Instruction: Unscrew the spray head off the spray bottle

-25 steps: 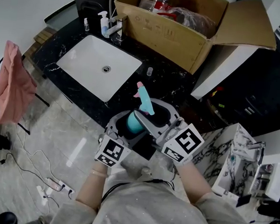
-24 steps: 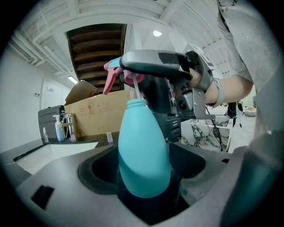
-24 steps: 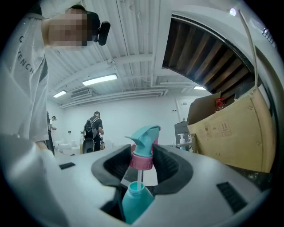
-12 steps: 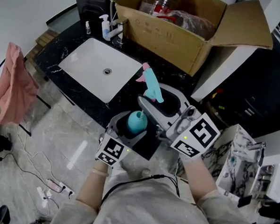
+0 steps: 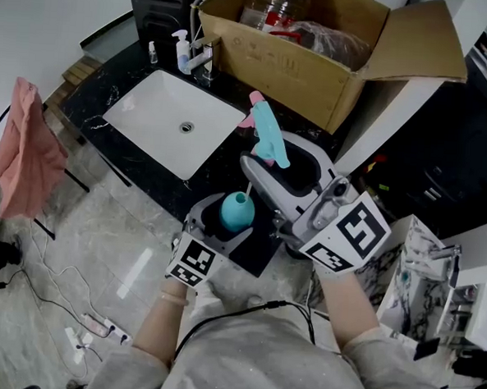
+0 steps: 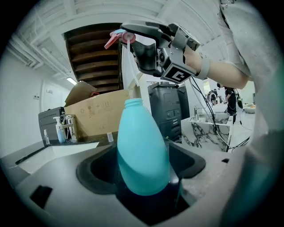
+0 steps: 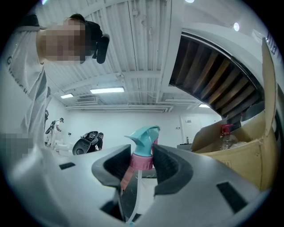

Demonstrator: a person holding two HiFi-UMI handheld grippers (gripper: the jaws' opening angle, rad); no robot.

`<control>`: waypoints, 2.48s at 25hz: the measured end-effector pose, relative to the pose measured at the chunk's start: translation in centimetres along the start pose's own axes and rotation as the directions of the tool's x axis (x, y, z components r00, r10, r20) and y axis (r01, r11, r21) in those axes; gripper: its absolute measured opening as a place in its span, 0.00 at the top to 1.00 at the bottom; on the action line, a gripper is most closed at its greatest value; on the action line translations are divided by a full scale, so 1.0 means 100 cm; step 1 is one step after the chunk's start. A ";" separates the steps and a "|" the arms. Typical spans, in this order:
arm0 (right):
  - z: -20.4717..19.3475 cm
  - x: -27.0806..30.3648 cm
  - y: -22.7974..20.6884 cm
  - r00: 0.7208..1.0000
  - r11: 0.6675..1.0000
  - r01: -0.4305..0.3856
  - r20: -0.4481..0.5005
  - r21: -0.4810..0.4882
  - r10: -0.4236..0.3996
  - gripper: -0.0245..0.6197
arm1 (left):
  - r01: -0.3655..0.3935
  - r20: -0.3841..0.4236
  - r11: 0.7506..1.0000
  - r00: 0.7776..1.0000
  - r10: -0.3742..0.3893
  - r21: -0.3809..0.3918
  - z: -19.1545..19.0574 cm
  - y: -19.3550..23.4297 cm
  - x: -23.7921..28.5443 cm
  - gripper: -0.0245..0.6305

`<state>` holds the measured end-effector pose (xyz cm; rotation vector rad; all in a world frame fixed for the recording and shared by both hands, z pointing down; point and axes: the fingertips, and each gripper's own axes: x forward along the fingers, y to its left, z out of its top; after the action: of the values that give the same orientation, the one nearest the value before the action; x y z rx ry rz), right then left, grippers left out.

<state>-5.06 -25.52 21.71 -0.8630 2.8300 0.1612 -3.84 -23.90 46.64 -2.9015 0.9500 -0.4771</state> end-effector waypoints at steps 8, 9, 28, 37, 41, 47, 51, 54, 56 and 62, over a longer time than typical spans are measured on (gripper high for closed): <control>-0.013 -0.025 -0.007 0.998 0.998 0.058 -0.019 -0.005 -0.058 0.71 | -0.054 0.097 0.997 0.994 0.058 -0.051 0.025 0.007 -0.014 0.40; -0.015 -0.029 -0.008 0.998 0.998 0.066 -0.022 -0.006 -0.066 0.71 | -0.059 0.100 0.997 0.993 0.064 -0.053 0.027 0.007 -0.017 0.40; -0.053 -0.091 0.003 0.993 0.996 0.076 -0.086 -0.040 -0.079 0.71 | -0.463 0.178 0.858 0.846 0.502 -0.220 0.053 0.020 -0.116 0.89; -0.060 -0.106 0.016 0.995 0.999 0.041 -0.090 -0.011 -0.042 0.72 | -0.549 0.152 0.796 0.790 0.594 -0.256 0.056 0.014 -0.143 0.95; -0.062 -0.111 0.021 0.996 1.000 0.030 -0.089 -0.006 -0.031 0.72 | -0.575 0.144 0.773 0.769 0.622 -0.267 0.055 0.011 -0.153 0.95; -0.063 -0.115 0.025 0.996 1.000 0.015 -0.093 -0.003 -0.015 0.72 | -0.602 0.130 0.748 0.748 0.651 -0.281 0.055 0.010 -0.161 0.95; -0.062 -0.118 0.028 0.996 1.000 0.007 -0.088 -0.001 -0.007 0.72 | -0.615 0.126 0.734 0.736 0.665 -0.289 0.055 0.006 -0.167 0.95; -0.061 -0.121 0.029 0.997 1.000 0.004 -0.081 0.002 -0.004 0.71 | -0.619 0.126 0.724 0.727 0.675 -0.305 0.055 0.005 -0.171 0.95; -0.061 -0.122 0.030 0.997 1.000 -0.002 -0.079 0.003 0.002 0.71 | -0.620 0.127 0.719 0.723 0.679 -0.315 0.055 0.004 -0.173 0.95; -0.062 -0.125 0.033 0.997 1.000 -0.016 -0.077 0.002 0.016 0.71 | -0.619 0.128 0.706 0.714 0.688 -0.344 0.055 -0.001 -0.176 0.95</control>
<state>2.45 -16.95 30.42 -0.8653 2.9084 0.1309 -15.57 -13.75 36.57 -2.4481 2.0123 0.0868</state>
